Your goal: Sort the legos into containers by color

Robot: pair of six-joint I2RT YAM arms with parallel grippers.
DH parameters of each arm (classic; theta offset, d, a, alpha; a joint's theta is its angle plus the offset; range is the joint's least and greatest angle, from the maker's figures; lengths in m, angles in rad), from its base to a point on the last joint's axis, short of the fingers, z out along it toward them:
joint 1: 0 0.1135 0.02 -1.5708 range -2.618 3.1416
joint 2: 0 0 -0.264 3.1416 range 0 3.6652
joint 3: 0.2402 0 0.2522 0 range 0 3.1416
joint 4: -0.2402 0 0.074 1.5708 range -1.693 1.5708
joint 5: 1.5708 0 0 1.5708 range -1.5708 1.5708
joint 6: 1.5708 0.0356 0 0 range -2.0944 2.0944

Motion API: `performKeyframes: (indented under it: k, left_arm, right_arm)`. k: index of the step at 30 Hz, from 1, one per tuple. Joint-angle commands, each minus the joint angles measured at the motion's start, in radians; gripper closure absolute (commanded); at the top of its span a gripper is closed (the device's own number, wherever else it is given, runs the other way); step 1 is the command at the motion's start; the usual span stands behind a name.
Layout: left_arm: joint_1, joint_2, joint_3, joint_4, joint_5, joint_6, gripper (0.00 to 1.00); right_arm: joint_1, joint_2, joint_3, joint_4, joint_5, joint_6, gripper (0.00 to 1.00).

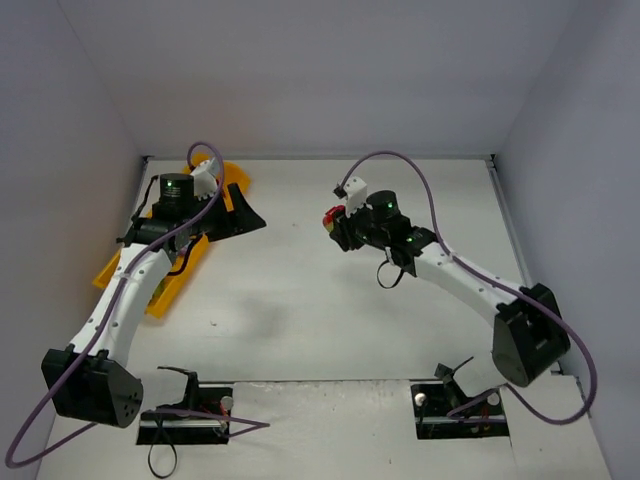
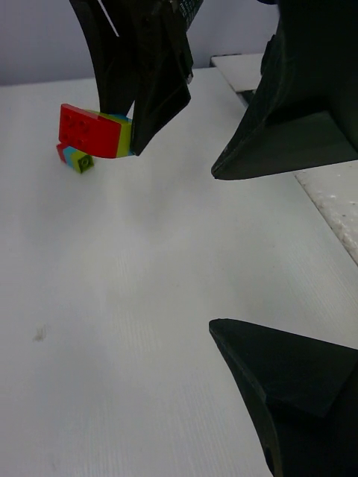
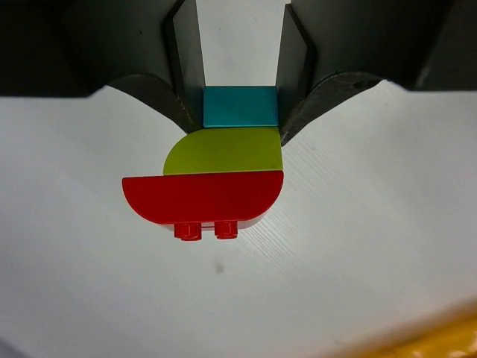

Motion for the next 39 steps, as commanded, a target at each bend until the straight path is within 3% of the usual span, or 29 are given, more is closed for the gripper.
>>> performKeyframes:
  k: [1,9,24,36,39]
  left_arm:
    - [-0.05,0.009,0.092,0.15,0.133,-0.049,0.31]
    - [-0.142,0.102,0.199,0.224,0.197,-0.143,0.3]
    - [-0.265,0.279,0.303,0.135,0.243,-0.089,0.33]
    - [-0.271,0.302,0.305,0.135,0.283,-0.087,0.66]
    - [-0.27,0.305,0.305,0.149,0.289,-0.09,0.82]
  right_arm:
    - [0.011,-0.099,0.007,0.089,-0.178,-0.115,0.92]
    - [0.054,-0.171,0.014,0.053,-0.303,-0.189,0.9]
    - [0.074,-0.196,0.025,0.012,-0.347,-0.243,0.88]
    - [0.076,-0.191,0.022,0.004,-0.33,-0.255,0.88]
    - [0.076,-0.194,0.021,0.001,-0.321,-0.257,0.87]
